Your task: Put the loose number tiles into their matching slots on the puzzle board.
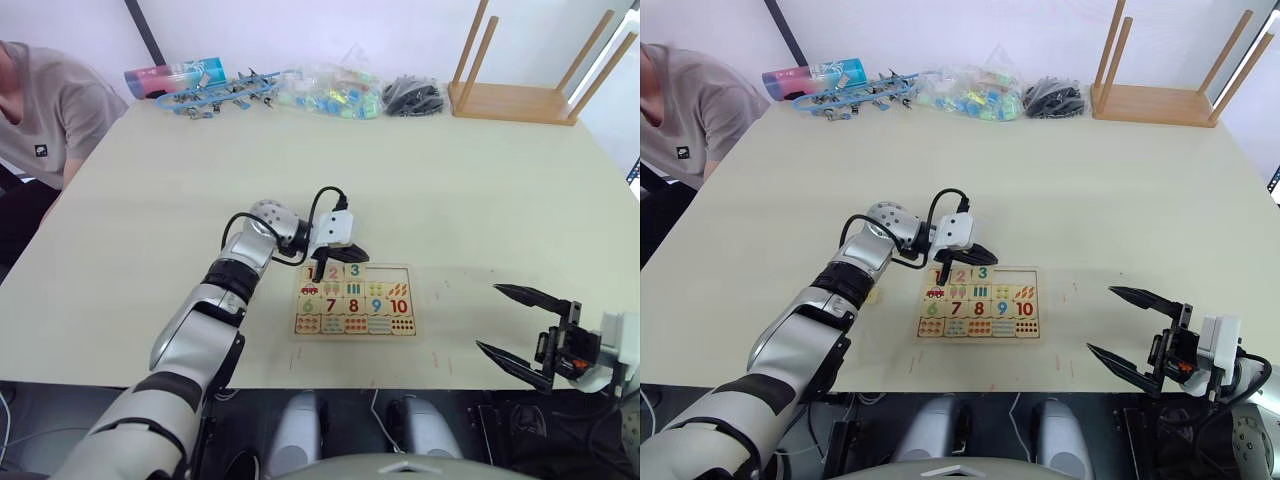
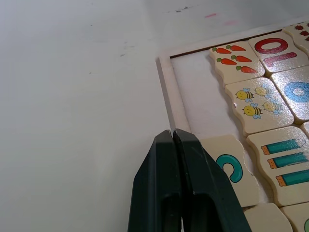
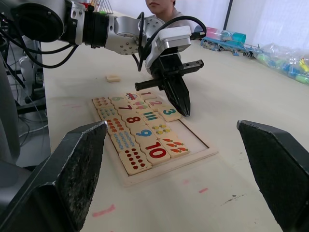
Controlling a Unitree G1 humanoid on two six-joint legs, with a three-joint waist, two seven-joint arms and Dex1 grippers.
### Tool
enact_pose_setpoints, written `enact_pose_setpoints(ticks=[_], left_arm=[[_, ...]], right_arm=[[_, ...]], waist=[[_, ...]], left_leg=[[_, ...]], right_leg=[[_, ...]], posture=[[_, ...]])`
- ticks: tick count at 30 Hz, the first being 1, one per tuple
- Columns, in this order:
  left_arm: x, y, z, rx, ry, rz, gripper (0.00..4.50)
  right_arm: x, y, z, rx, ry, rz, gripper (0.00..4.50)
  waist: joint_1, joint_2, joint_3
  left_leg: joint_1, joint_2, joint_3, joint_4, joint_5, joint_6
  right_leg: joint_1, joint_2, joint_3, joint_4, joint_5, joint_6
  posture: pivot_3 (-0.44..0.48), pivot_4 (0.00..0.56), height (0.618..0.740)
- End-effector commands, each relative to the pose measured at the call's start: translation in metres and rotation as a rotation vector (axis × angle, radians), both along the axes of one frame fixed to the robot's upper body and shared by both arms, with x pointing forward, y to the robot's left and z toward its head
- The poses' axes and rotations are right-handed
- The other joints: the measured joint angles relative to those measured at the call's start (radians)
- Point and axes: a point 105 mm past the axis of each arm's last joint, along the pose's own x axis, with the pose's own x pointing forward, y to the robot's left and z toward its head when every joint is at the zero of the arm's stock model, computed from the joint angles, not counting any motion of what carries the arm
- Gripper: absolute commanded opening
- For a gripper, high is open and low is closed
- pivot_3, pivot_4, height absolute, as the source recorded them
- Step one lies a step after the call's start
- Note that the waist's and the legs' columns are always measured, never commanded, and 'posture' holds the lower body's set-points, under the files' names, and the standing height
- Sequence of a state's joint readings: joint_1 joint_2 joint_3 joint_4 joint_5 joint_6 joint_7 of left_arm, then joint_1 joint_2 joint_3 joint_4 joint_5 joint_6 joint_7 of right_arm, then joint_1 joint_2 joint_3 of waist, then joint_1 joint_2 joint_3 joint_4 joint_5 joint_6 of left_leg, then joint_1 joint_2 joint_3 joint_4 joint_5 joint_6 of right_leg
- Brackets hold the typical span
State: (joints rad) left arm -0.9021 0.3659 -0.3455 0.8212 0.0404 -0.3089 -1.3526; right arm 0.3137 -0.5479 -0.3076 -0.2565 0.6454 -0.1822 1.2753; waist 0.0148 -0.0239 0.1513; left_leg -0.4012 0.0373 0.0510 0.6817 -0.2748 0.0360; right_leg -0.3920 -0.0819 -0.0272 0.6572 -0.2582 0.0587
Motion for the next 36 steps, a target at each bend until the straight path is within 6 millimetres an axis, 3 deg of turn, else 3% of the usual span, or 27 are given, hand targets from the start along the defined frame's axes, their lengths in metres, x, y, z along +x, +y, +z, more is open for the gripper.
enact_pose_setpoints(ticks=[1,25,36], left_arm=[[0.002,-0.001,0.008,-0.014,-0.03,-0.01,0.08],[-0.002,0.0,0.006,-0.005,-0.011,-0.035,0.08],[-0.006,0.001,0.024,-0.107,0.015,-0.04,0.08]], right_arm=[[0.0,-0.001,0.006,0.001,-0.037,-0.008,4.5],[-0.001,0.0,0.005,0.004,-0.034,-0.008,4.5],[0.001,-0.001,0.004,0.005,-0.029,-0.005,4.5]], waist=[[0.0,0.0,0.0],[0.0,0.0,0.0],[0.0,0.0,0.0]], left_leg=[[0.0,0.0,0.0,0.0,0.0,0.0],[0.0,0.0,0.0,0.0,0.0,0.0],[0.0,0.0,0.0,0.0,0.0,0.0]], right_leg=[[0.0,0.0,0.0,0.0,0.0,0.0],[0.0,0.0,0.0,0.0,0.0,0.0],[0.0,0.0,0.0,0.0,0.0,0.0]], posture=[[0.0,0.15,0.737],[0.0,0.15,0.737],[0.0,0.15,0.737]])
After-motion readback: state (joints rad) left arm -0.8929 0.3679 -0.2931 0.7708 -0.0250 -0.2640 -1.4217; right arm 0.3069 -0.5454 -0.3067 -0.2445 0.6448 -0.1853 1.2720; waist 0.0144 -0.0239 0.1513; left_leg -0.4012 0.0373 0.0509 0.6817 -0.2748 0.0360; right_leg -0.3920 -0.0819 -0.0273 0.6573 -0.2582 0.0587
